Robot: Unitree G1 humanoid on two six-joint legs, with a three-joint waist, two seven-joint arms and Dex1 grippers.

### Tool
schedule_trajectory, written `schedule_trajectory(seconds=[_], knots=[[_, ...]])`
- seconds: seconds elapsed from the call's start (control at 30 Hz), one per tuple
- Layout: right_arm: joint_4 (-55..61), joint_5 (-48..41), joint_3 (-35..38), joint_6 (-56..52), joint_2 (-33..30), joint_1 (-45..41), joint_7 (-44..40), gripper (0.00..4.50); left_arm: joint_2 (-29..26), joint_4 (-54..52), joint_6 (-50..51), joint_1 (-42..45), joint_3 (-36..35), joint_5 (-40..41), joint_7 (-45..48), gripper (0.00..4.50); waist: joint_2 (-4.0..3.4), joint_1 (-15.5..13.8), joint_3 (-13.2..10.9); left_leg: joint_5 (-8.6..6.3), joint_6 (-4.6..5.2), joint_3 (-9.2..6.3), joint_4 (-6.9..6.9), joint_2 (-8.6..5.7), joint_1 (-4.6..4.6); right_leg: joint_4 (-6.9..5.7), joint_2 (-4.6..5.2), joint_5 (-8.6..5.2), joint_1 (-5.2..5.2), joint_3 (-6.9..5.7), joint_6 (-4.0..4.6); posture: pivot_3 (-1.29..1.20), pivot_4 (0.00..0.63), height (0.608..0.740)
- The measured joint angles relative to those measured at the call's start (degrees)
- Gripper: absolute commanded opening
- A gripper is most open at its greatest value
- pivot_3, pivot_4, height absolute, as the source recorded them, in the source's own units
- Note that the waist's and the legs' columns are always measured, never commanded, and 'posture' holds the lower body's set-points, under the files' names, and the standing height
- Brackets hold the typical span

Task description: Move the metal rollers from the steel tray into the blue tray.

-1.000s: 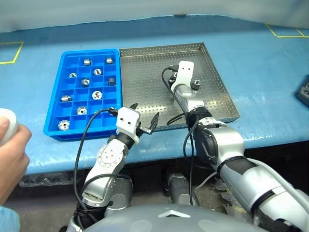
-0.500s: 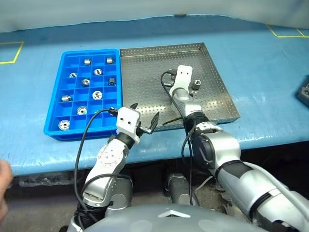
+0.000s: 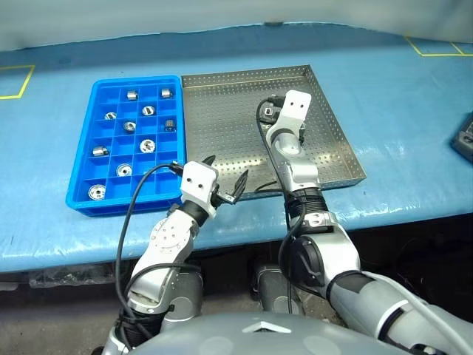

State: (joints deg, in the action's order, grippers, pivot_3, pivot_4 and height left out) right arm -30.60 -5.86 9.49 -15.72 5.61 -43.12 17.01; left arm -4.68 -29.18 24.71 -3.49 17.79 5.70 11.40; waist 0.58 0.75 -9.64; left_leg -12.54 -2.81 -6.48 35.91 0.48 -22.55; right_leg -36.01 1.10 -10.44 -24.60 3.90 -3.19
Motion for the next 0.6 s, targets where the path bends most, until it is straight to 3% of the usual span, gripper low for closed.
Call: schedule_trajectory(seconds=[0.33, 0.6], knots=[[4.5, 2.5, -0.1, -2.4, 0.2, 1.5, 5.1, 4.47, 0.0, 1.6, 0.0, 0.8, -1.2, 0.0, 0.5, 4.5, -0.02, 0.1, 0.0, 0.0, 0.0, 0.01, 0.02, 0.0, -0.01, 0.01, 0.0, 0.0, 0.0, 0.0, 0.0, 0.12, 0.15, 0.74], [-9.5, 2.9, 3.6, 1.0, -1.3, -5.3, 12.1, 4.47, 0.0, 1.8, 0.0, 0.9, -1.7, 0.0, 0.6, 4.5, -0.02, 0.4, 0.0, 0.0, 0.0, 0.01, 0.01, 0.0, -0.01, 0.01, 0.0, 0.0, 0.0, 0.0, 0.0, 0.15, 0.15, 0.74]])
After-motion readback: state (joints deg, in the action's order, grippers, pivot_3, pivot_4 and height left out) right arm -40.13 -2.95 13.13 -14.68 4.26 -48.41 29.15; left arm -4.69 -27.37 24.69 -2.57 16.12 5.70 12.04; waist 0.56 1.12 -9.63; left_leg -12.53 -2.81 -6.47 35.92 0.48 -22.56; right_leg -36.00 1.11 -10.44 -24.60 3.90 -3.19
